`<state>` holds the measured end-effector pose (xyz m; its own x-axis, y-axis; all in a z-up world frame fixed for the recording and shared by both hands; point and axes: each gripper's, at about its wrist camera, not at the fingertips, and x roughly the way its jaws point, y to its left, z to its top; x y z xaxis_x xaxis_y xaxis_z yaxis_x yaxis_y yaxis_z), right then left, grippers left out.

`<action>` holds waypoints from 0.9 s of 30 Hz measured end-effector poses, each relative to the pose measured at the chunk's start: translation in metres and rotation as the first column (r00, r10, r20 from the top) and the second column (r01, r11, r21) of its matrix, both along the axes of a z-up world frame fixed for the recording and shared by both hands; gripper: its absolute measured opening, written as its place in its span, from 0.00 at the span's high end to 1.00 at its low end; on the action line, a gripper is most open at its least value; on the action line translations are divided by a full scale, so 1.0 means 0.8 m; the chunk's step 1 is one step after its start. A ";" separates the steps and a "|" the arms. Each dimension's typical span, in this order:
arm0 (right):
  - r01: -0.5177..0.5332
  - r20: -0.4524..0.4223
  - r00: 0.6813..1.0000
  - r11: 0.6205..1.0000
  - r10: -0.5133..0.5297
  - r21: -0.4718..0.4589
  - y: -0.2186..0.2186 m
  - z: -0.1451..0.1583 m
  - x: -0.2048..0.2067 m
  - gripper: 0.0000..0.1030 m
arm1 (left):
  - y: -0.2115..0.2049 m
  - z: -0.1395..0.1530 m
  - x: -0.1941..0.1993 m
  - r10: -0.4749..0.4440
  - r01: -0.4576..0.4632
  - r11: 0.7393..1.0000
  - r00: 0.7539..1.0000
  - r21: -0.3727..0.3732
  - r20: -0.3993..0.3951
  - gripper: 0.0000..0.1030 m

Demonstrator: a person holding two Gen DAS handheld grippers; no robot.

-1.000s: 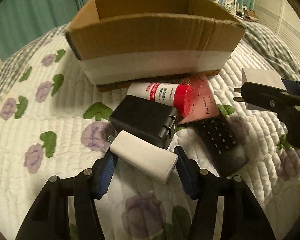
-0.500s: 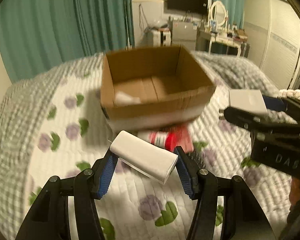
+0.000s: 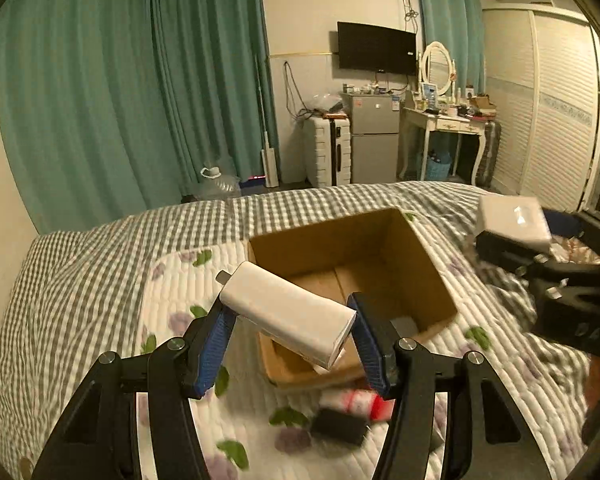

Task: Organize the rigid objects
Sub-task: 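Lower both white chargers into the cardboard box and open both grippers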

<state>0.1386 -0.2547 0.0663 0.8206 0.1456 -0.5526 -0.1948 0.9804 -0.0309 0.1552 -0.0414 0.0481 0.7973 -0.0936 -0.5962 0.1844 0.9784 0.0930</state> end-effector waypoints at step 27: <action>0.018 -0.103 0.995 0.998 -0.011 0.067 -0.049 -0.091 0.160 0.31 | -0.050 -0.116 0.160 0.020 -0.025 0.999 0.988 -0.027 -0.151 0.23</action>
